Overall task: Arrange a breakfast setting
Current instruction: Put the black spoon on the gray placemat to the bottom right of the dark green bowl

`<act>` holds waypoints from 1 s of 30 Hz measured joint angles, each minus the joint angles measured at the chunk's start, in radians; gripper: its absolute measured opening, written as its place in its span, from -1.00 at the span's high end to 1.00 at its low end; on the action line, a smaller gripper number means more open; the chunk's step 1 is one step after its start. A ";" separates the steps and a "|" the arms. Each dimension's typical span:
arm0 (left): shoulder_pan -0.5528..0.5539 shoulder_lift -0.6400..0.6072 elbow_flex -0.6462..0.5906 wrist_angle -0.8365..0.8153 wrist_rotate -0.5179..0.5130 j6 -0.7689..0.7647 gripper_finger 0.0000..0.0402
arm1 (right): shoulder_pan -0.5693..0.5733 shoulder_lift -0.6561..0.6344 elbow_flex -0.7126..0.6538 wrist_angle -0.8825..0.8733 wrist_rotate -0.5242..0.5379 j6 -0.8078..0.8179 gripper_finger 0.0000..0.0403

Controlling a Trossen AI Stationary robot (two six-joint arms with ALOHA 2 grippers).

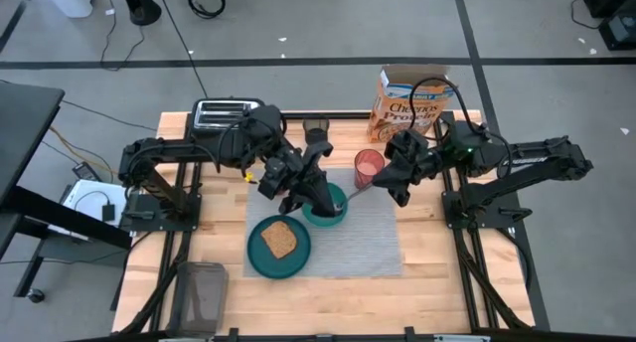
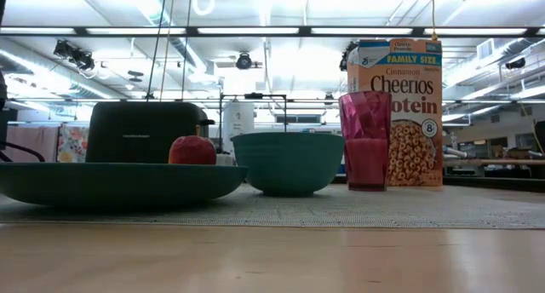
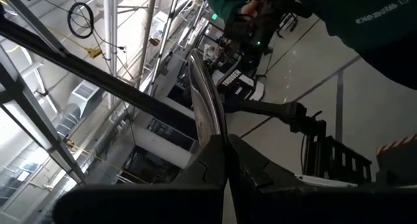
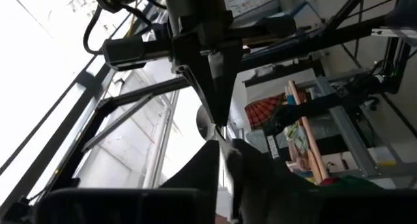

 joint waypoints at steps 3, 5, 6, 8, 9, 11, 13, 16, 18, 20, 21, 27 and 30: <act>0.008 0.000 0.000 -0.003 0.003 0.001 0.94 | 0.000 0.000 0.000 -0.002 0.002 0.004 0.88; 0.014 0.000 0.000 -0.008 0.008 0.003 0.94 | 0.000 0.000 0.000 -0.004 0.004 0.003 0.94; 0.016 -0.001 0.000 -0.009 0.009 0.003 0.94 | 0.000 0.000 0.000 -0.004 0.009 -0.001 0.95; 0.017 -0.002 0.000 -0.012 0.008 0.002 0.94 | 0.000 0.000 0.000 -0.004 0.018 -0.004 0.94; 0.018 -0.002 0.000 -0.012 0.008 -0.004 0.94 | 0.000 0.000 0.000 -0.004 0.020 -0.006 0.94; 0.018 -0.002 0.000 -0.011 0.005 -0.027 0.92 | 0.000 0.000 0.000 -0.003 0.024 -0.016 0.94; 0.017 -0.002 0.000 -0.010 -0.002 -0.074 0.86 | 0.000 0.000 0.000 0.000 0.038 -0.041 0.95; 0.017 -0.002 0.000 0.023 -0.064 -0.202 0.75 | 0.000 -0.002 0.000 0.012 0.054 -0.057 0.95; 0.017 -0.002 0.000 0.027 -0.111 -0.286 0.66 | 0.000 -0.002 0.000 0.023 0.067 -0.062 0.95; 0.018 -0.002 0.000 0.029 -0.134 -0.346 0.55 | 0.000 -0.002 0.000 0.035 0.083 -0.074 0.95; 0.018 -0.002 0.000 0.030 -0.141 -0.365 0.50 | 0.000 -0.001 0.000 0.042 0.091 -0.080 0.95; 0.019 0.000 0.000 0.030 -0.196 -0.495 0.15 | 0.000 0.000 0.000 0.069 0.109 -0.134 0.95; 0.033 -0.006 0.000 0.023 -0.237 -0.569 0.00 | 0.000 0.001 0.000 0.118 0.107 -0.163 0.95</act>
